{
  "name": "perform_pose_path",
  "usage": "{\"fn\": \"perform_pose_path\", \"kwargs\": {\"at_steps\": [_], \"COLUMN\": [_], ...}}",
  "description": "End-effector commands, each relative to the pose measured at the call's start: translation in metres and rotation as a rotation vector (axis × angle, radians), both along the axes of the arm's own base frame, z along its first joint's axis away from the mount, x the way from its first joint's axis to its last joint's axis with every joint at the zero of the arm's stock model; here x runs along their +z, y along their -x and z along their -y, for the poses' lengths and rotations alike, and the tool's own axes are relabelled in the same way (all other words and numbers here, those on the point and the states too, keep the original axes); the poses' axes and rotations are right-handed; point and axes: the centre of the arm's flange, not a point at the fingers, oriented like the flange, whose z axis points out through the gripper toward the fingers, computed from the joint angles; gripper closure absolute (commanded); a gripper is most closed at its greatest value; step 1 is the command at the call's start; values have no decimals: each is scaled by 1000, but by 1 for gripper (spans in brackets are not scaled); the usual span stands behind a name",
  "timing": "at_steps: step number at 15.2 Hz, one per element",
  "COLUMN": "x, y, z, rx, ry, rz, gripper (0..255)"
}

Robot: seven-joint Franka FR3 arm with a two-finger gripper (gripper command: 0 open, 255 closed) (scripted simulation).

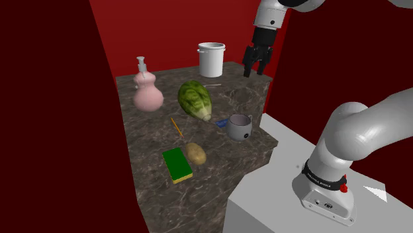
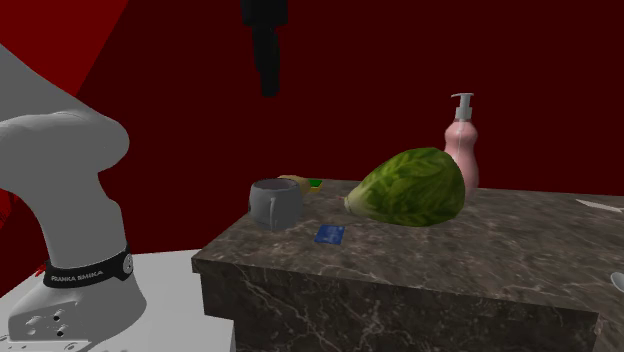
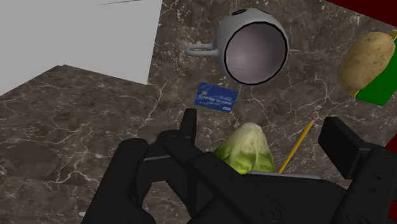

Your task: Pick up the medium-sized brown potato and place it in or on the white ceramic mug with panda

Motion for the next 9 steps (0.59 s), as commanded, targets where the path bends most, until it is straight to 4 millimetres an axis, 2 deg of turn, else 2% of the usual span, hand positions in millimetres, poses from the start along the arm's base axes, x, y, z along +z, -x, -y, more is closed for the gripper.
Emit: {"fn": "perform_pose_path", "kwargs": {"at_steps": [1, 9], "x": [0, -67], "y": [0, -11], "z": [0, -77], "rx": [0, -76], "ry": [0, -33], "rz": [0, -10], "gripper": [0, 0]}}
